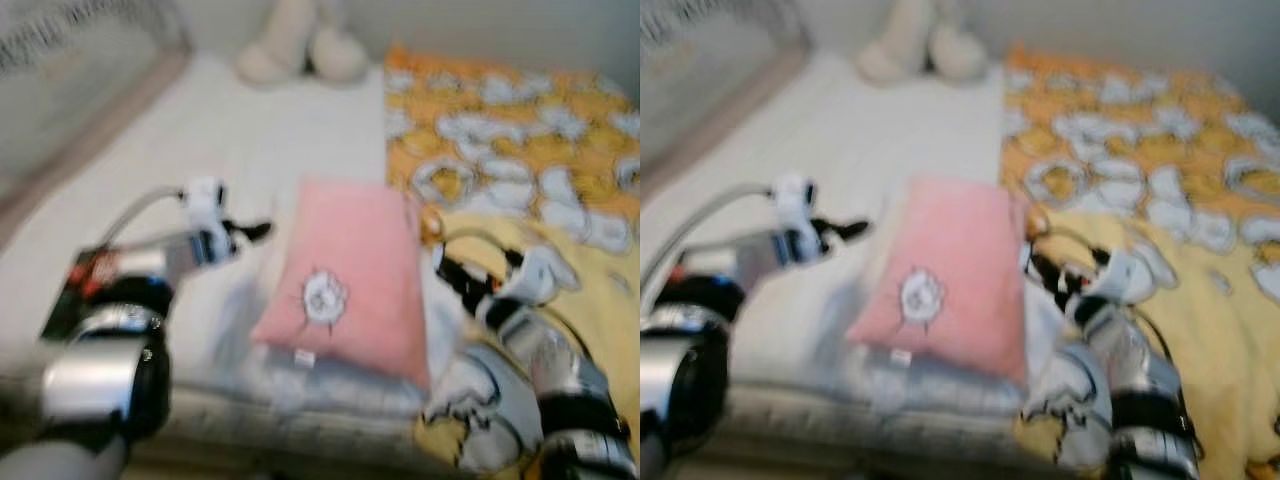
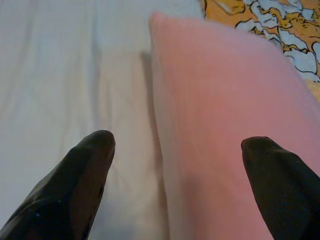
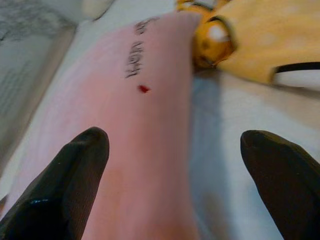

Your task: Clean up the room

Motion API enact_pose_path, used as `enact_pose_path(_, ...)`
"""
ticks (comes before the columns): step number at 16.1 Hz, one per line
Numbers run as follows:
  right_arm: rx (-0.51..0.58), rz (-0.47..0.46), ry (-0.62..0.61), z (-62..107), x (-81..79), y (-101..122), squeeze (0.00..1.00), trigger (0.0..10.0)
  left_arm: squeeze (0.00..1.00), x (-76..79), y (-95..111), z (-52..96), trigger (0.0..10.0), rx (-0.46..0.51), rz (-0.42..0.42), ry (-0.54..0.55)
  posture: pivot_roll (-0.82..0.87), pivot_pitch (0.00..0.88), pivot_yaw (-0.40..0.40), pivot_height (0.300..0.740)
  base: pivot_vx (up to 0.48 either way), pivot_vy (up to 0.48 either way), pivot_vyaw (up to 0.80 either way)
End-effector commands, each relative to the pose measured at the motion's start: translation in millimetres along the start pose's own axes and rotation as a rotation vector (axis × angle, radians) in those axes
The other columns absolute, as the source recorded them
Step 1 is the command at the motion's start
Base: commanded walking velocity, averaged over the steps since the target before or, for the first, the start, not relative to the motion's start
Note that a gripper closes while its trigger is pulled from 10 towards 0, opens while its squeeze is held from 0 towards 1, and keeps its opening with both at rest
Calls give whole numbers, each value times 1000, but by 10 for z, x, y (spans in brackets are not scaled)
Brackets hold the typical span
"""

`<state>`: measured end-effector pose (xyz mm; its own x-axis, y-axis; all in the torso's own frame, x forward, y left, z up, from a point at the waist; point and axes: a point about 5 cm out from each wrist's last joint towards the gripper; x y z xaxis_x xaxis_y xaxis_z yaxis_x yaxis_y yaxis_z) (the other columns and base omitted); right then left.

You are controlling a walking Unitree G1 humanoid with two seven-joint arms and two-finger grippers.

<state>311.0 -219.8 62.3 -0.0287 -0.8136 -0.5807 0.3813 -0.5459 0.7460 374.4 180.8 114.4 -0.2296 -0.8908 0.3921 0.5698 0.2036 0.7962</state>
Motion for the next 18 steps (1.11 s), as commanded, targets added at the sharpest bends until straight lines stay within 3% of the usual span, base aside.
enact_pose_path(1,-15,-5,-11,-40,21,-68,0,10000,0,23,-44,-33,10000,-8,33,3,87,0,36,740,0,0,0)
enact_pose_path(5,-10,21,26,-203,-113,-142,0,10000,0,305,-260,-241,10000,-24,42,-8,101,0,42,740,0,0,0)
enact_pose_path(7,-43,34,11,-310,-200,-331,0,10000,0,411,-502,-350,10000,-17,21,104,69,8,58,740,0,0,0)
enact_pose_path(9,-87,16,-16,-341,-260,-541,0,10000,0,532,-538,-405,10000,5,-50,107,70,38,59,740,0,0,0)
enact_pose_path(10,-111,9,-18,-345,-292,-634,0,10000,0,571,-550,-421,10000,11,-43,104,71,49,58,740,0,0,0)
enact_pose_path(13,-156,-1,5,-352,-389,-814,0,10000,0,818,-578,-493,10000,8,-92,2,70,56,58,740,0,0,0)
enact_pose_path(14,-154,-2,3,-352,-386,-819,0,10000,0,892,-606,-508,9137,-7,-121,-43,70,56,58,740,0,0,0)
enact_pose_path(15,-147,-4,1,-352,-381,-815,0,0,0,947,-643,-519,0,-20,-138,-80,65,51,61,740,0,0,0)
enact_pose_path(18,-98,-30,3,-365,-361,-709,0,0,0,954,-742,-516,0,-40,-141,-109,49,33,61,740,0,0,0)
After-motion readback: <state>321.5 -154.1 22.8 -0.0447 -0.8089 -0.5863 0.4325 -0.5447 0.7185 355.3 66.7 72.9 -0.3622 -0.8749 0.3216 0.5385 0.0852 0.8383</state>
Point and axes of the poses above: a point about 5 cm out from each wrist's last joint towards the gripper, its own z axis pointing back from the gripper into the wrist, its own y axis along the axis of the wrist's last joint, x = y × z, and after that the axes turned 3 degrees about z, right-handed
